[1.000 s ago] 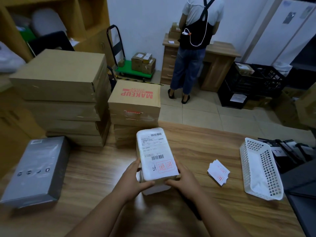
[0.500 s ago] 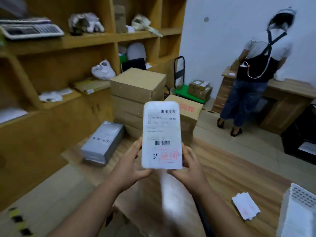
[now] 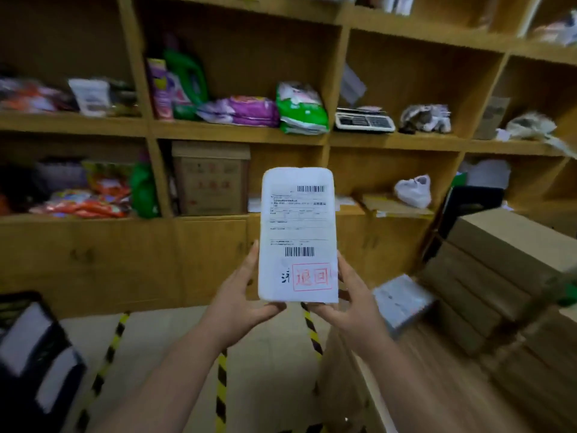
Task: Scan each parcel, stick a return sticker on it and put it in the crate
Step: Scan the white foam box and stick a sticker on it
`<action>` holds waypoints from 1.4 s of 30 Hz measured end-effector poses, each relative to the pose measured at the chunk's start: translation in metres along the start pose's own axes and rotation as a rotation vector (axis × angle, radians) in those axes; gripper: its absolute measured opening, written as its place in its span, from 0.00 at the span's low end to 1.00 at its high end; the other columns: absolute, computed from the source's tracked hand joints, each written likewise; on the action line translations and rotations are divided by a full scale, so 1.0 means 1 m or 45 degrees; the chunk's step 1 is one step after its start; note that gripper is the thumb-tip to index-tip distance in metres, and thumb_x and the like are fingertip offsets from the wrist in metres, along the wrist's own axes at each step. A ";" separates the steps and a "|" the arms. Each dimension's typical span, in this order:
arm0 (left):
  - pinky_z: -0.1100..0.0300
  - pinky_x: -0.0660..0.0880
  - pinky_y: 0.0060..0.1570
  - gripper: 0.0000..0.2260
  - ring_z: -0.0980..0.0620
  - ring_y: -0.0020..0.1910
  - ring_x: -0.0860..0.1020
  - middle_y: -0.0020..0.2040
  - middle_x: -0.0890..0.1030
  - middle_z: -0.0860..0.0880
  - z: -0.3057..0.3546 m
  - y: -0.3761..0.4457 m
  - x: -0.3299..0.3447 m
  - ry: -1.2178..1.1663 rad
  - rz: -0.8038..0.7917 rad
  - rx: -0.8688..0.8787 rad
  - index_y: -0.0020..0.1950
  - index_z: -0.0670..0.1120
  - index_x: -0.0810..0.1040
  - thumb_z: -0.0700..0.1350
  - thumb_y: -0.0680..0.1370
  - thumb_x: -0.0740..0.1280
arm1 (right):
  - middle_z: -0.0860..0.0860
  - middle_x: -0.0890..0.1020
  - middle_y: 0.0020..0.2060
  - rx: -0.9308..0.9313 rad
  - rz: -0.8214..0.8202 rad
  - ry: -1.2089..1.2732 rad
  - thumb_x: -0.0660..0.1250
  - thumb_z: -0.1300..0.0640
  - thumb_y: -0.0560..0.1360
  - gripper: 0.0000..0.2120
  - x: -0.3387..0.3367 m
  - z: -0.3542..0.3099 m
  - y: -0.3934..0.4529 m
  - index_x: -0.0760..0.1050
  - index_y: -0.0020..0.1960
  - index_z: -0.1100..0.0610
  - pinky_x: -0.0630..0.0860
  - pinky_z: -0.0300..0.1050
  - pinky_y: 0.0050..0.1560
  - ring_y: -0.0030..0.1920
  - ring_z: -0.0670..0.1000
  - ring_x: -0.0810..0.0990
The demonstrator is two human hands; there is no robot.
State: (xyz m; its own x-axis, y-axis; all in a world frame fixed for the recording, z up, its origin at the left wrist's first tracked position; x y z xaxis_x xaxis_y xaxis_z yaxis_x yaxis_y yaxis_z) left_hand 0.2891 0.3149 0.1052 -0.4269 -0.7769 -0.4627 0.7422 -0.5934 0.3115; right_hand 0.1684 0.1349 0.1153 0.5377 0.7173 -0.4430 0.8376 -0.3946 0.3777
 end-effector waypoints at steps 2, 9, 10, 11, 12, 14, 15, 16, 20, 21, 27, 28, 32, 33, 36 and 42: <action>0.45 0.71 0.67 0.52 0.56 0.70 0.69 0.73 0.67 0.61 -0.028 -0.006 -0.054 -0.005 0.100 -0.061 0.71 0.76 0.42 0.56 0.65 0.79 | 0.33 0.72 0.65 -0.045 -0.124 0.006 0.79 0.47 0.66 0.45 0.057 -0.021 0.030 0.58 0.75 0.36 0.74 0.37 0.57 0.64 0.36 0.72; 0.47 0.70 0.68 0.49 0.59 0.70 0.68 0.73 0.67 0.64 -0.120 -0.058 -0.242 0.101 0.454 -0.238 0.76 0.70 0.44 0.62 0.66 0.75 | 0.30 0.66 0.69 -0.212 -0.518 0.156 0.78 0.43 0.67 0.46 0.271 -0.100 0.094 0.55 0.77 0.39 0.72 0.31 0.57 0.67 0.33 0.67; 0.48 0.70 0.68 0.49 0.61 0.69 0.68 0.72 0.67 0.64 -0.131 -0.074 -0.262 0.095 0.509 -0.278 0.76 0.70 0.44 0.61 0.67 0.76 | 0.31 0.65 0.69 -0.228 -0.583 0.187 0.77 0.42 0.67 0.46 0.301 -0.110 0.095 0.56 0.77 0.39 0.71 0.30 0.57 0.67 0.33 0.66; 0.48 0.70 0.68 0.48 0.62 0.69 0.69 0.72 0.67 0.64 -0.141 -0.090 -0.281 0.089 0.565 -0.315 0.76 0.69 0.45 0.59 0.68 0.76 | 0.31 0.65 0.70 -0.244 -0.652 0.211 0.77 0.42 0.67 0.46 0.329 -0.120 0.095 0.56 0.77 0.39 0.71 0.31 0.57 0.68 0.33 0.66; 0.49 0.71 0.67 0.48 0.62 0.68 0.70 0.71 0.68 0.64 -0.149 -0.108 -0.299 0.095 0.619 -0.354 0.76 0.68 0.46 0.56 0.69 0.76 | 0.32 0.65 0.71 -0.261 -0.720 0.222 0.77 0.40 0.66 0.46 0.356 -0.131 0.094 0.55 0.77 0.37 0.71 0.33 0.60 0.69 0.34 0.65; 0.49 0.72 0.66 0.47 0.61 0.67 0.71 0.70 0.70 0.62 -0.163 -0.141 -0.333 0.143 0.730 -0.430 0.77 0.67 0.48 0.54 0.70 0.77 | 0.34 0.63 0.72 -0.298 -0.847 0.219 0.76 0.38 0.65 0.48 0.407 -0.152 0.089 0.53 0.77 0.36 0.69 0.41 0.66 0.71 0.37 0.64; 0.49 0.73 0.65 0.46 0.61 0.67 0.71 0.69 0.71 0.62 -0.169 -0.157 -0.349 0.171 0.784 -0.456 0.77 0.67 0.49 0.53 0.70 0.77 | 0.33 0.63 0.72 -0.323 -0.909 0.232 0.77 0.40 0.66 0.47 0.431 -0.163 0.085 0.54 0.77 0.36 0.69 0.41 0.67 0.71 0.36 0.64; 0.49 0.74 0.64 0.46 0.61 0.67 0.72 0.69 0.72 0.62 -0.174 -0.173 -0.363 0.198 0.829 -0.481 0.77 0.67 0.49 0.52 0.70 0.77 | 0.32 0.64 0.71 -0.354 -0.970 0.255 0.78 0.43 0.67 0.46 0.454 -0.174 0.081 0.55 0.77 0.36 0.69 0.38 0.65 0.69 0.34 0.64; 0.52 0.70 0.67 0.46 0.66 0.71 0.62 0.74 0.62 0.64 -0.195 -0.236 -0.404 0.336 1.049 -0.621 0.78 0.63 0.52 0.55 0.69 0.77 | 0.33 0.67 0.69 -0.410 -1.215 0.374 0.78 0.49 0.68 0.43 0.535 -0.209 0.054 0.58 0.75 0.35 0.71 0.30 0.54 0.67 0.32 0.65; 0.55 0.68 0.68 0.46 0.70 0.70 0.60 0.74 0.60 0.64 -0.200 -0.252 -0.410 0.370 1.106 -0.674 0.78 0.62 0.52 0.56 0.68 0.77 | 0.34 0.67 0.69 -0.425 -1.275 0.389 0.78 0.49 0.68 0.43 0.552 -0.215 0.046 0.58 0.75 0.34 0.72 0.31 0.54 0.67 0.33 0.66; 0.49 0.78 0.57 0.45 0.51 0.62 0.75 0.69 0.68 0.54 -0.240 -0.309 -0.442 0.321 1.279 -0.828 0.77 0.64 0.55 0.49 0.68 0.79 | 0.37 0.68 0.70 -0.505 -1.554 0.363 0.76 0.45 0.68 0.43 0.647 -0.234 0.019 0.55 0.75 0.31 0.71 0.53 0.68 0.70 0.39 0.66; 0.49 0.79 0.55 0.45 0.48 0.61 0.76 0.68 0.70 0.51 -0.248 -0.312 -0.447 0.320 1.298 -0.838 0.77 0.63 0.55 0.48 0.69 0.79 | 0.38 0.68 0.70 -0.521 -1.586 0.357 0.76 0.46 0.68 0.43 0.663 -0.235 0.019 0.55 0.75 0.32 0.71 0.54 0.68 0.70 0.40 0.66; 0.57 0.79 0.52 0.45 0.55 0.60 0.76 0.64 0.73 0.55 -0.274 -0.311 -0.464 0.360 1.429 -0.923 0.77 0.65 0.54 0.44 0.70 0.78 | 0.38 0.65 0.72 -0.543 -1.768 0.354 0.76 0.46 0.69 0.44 0.724 -0.235 0.027 0.53 0.75 0.32 0.68 0.52 0.70 0.71 0.39 0.64; 0.61 0.79 0.52 0.45 0.58 0.61 0.76 0.64 0.73 0.60 -0.282 -0.309 -0.467 0.341 1.453 -0.942 0.75 0.68 0.53 0.43 0.70 0.77 | 0.38 0.64 0.73 -0.546 -1.824 0.349 0.75 0.45 0.69 0.44 0.739 -0.235 0.030 0.52 0.76 0.33 0.68 0.50 0.70 0.71 0.38 0.63; 0.62 0.78 0.52 0.43 0.62 0.61 0.74 0.63 0.72 0.67 -0.311 -0.304 -0.480 0.298 1.466 -1.055 0.71 0.75 0.52 0.47 0.71 0.76 | 0.36 0.62 0.73 -0.538 -1.980 0.337 0.72 0.40 0.69 0.43 0.780 -0.228 0.040 0.51 0.77 0.34 0.65 0.43 0.66 0.68 0.31 0.61; 0.52 0.80 0.53 0.42 0.57 0.60 0.76 0.64 0.73 0.59 -0.386 -0.312 -0.490 0.139 1.556 -1.284 0.74 0.71 0.54 0.53 0.68 0.76 | 0.39 0.61 0.73 -0.520 -2.168 0.238 0.69 0.46 0.76 0.37 0.869 -0.196 0.043 0.52 0.78 0.38 0.65 0.48 0.69 0.70 0.38 0.62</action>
State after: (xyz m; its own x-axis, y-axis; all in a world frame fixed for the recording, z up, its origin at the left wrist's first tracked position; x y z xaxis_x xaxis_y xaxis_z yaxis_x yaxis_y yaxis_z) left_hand 0.4664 0.9616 -0.0860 0.6628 -0.6162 -0.4253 0.6381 0.7621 -0.1098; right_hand 0.6525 0.8538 -0.0939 -0.8714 0.2031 -0.4465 0.3140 0.9303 -0.1897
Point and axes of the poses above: each hand's wrist, its own y-axis towards the middle knuckle, its own x-axis out of the palm, z = x × y, the point moved 6 cm from there along y, towards the middle knuckle
